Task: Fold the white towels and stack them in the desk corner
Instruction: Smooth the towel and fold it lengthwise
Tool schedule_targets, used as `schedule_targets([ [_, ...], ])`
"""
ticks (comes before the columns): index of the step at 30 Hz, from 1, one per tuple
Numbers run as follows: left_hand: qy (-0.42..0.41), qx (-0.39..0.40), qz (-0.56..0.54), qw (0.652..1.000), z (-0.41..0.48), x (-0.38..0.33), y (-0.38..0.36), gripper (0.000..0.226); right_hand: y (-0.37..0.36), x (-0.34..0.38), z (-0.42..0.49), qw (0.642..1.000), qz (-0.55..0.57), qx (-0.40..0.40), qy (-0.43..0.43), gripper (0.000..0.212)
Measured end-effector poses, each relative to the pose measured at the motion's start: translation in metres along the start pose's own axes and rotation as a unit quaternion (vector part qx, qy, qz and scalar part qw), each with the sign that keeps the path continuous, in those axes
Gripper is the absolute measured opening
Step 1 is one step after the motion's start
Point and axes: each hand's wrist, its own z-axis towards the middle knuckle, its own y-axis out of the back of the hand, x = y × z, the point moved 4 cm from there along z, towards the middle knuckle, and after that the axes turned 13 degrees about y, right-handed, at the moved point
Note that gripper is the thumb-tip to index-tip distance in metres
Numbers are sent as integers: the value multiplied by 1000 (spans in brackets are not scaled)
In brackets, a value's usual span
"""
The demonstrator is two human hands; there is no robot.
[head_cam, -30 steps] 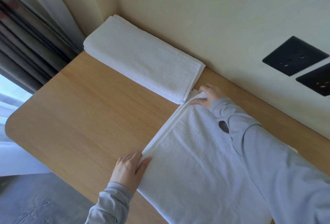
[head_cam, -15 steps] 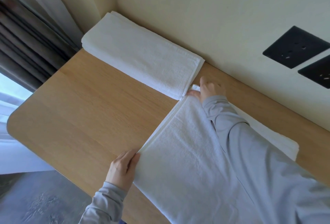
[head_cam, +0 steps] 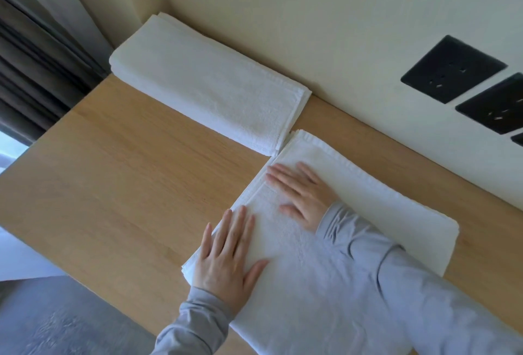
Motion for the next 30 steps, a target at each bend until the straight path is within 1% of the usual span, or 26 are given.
schedule_targets([
  [2,4,2,-7,1000,0,1,-2,71,2,-32,0,998,4,12,-61,61],
  [4,10,2,-12,1000,1,0,-2,72,5,-61,-2,991,34,-8,-131,64],
  [5,13,2,-13,1000,1,0,-2,72,5,-70,-4,987,52,-20,-153,64],
  [7,16,4,-13,1000,2,0,-2,72,3,-74,-4,984,64,-31,-162,65],
  [9,18,6,-12,1000,2,-1,-1,73,2,-74,-3,985,50,-25,-164,66],
  [12,15,7,-11,1000,2,-2,-1,73,4,-70,-1,980,-8,34,-195,65],
  [13,14,5,-15,1000,1,-2,-1,72,7,-62,-1,979,-19,37,-201,64],
  [15,17,1,-20,1000,2,-3,0,72,14,-25,0,986,-1,-4,-169,66],
  [17,18,1,-16,1000,3,-3,2,71,11,34,-3,996,13,-41,-83,68],
  [19,10,8,-7,1000,3,-3,2,71,-5,89,-14,999,18,-34,0,68],
  [20,7,11,-5,1000,3,-4,2,70,-13,106,-22,999,20,-23,22,68],
  [22,12,12,-11,1000,3,-4,2,69,-22,113,-39,1000,11,-3,24,67],
  [24,19,12,-17,1000,3,-4,2,70,-21,92,-53,1000,4,16,-7,66],
  [26,21,10,-14,1000,2,-3,2,71,-16,58,-68,998,-5,37,-58,66],
  [28,22,9,-10,1000,2,-3,1,72,-8,15,-90,989,-31,61,-129,63],
  [30,22,13,-8,1000,2,-3,0,73,-2,-26,-114,973,-27,86,-211,66],
])
